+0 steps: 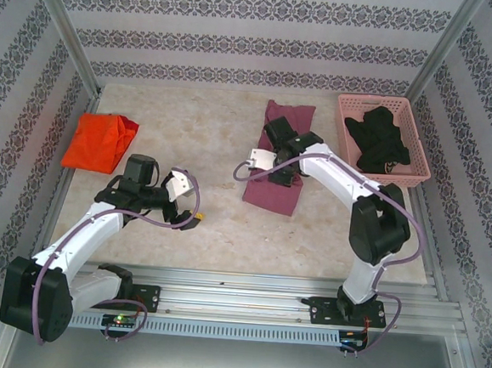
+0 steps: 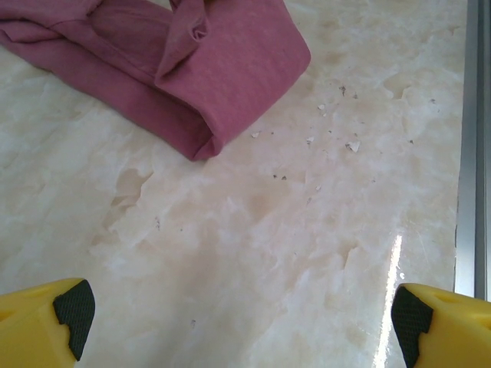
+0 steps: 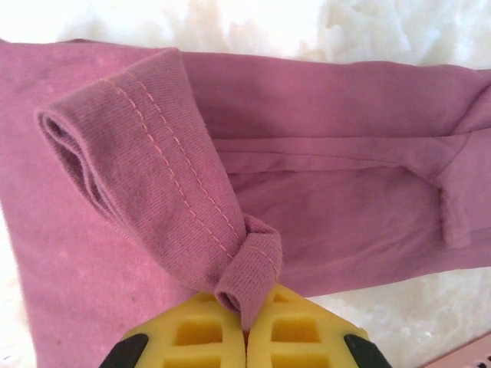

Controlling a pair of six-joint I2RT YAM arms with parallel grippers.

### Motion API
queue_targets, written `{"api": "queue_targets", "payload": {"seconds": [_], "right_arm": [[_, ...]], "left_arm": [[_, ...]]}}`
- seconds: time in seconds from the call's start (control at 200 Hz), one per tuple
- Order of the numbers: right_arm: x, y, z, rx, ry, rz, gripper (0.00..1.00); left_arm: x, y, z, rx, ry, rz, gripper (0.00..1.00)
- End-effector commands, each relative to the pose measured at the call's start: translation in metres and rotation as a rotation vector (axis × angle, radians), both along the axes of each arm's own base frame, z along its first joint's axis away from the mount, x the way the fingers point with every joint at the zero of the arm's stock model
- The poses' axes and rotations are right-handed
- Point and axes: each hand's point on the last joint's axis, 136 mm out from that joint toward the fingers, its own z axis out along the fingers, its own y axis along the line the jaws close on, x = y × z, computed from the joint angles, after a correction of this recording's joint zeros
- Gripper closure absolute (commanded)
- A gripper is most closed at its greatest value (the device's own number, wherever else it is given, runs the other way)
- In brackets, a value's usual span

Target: Fold and stack the t-shirts

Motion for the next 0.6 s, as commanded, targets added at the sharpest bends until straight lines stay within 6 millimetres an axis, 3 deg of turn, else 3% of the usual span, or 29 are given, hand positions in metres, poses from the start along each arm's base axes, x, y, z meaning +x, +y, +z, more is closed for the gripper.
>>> {"api": "queue_targets", "payload": {"seconds": [0.0,0.255,0.595], "right_arm": [[0.031,0.002,0.009,0.008,-0.078,0.000,1.00],[0.066,0.002,-0.001,0.019,-0.099,-0.020,1.00],[0.091,-0.009,-0.023,-0.006,-0.104,-0.069,1.00]], "left_arm": [[0.004,-0.005,0.004,-0.024,-0.036,-0.005,0.00],[0.007,-0.003,0.002,-0.014,-0.035,0.007,0.00],[0.008,-0.004,0.004,-0.023,-0.031,0.007,0.00]]}}
